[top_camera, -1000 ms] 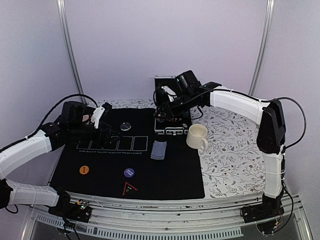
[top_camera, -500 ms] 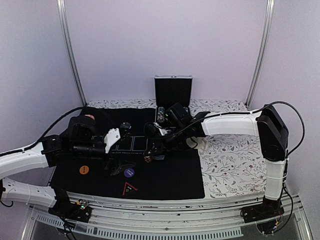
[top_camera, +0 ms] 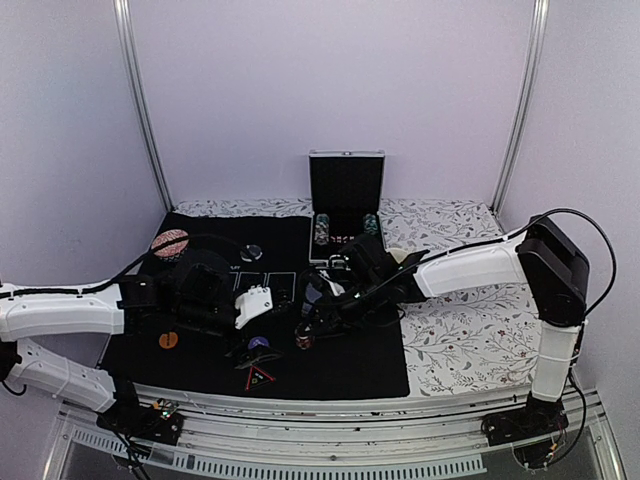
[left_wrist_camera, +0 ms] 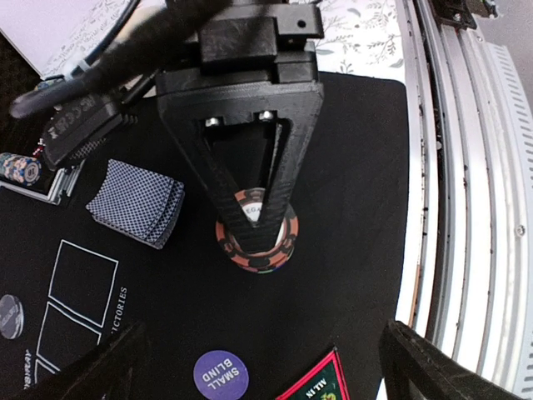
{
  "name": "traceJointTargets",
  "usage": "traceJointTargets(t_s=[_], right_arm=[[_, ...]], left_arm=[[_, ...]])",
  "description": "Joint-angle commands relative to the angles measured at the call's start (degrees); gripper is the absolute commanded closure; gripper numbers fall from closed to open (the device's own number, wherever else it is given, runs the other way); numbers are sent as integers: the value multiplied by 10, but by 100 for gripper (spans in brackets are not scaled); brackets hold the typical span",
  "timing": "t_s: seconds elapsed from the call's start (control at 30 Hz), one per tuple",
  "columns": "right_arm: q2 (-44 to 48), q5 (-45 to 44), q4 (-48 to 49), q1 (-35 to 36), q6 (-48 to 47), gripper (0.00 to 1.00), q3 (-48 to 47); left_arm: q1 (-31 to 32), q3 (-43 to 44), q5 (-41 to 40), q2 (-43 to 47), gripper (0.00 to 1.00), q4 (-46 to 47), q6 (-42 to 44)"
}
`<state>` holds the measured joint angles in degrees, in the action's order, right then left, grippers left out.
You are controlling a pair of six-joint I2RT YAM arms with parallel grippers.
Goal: Distribute texas hold em gaming equipment
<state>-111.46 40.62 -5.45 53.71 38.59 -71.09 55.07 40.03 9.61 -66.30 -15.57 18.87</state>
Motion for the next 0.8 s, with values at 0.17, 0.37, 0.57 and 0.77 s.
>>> traceJointTargets(t_s=[0.17,0.37,0.57,0.77], right_arm=[[-7,-22,64,22,10,98,54],[-24,-37,51,22,-15,98,56],[-44,-44,37,21,-38,98,53],[-49,-74,12,20,-60,93,50]], left_arm=[[11,13,8,0,2,-41,-10],[11,17,6,-7,2,-43,-11],[13,22,5,-25,2,-48,-11],[14,24,3,-33,2,-50,-10]])
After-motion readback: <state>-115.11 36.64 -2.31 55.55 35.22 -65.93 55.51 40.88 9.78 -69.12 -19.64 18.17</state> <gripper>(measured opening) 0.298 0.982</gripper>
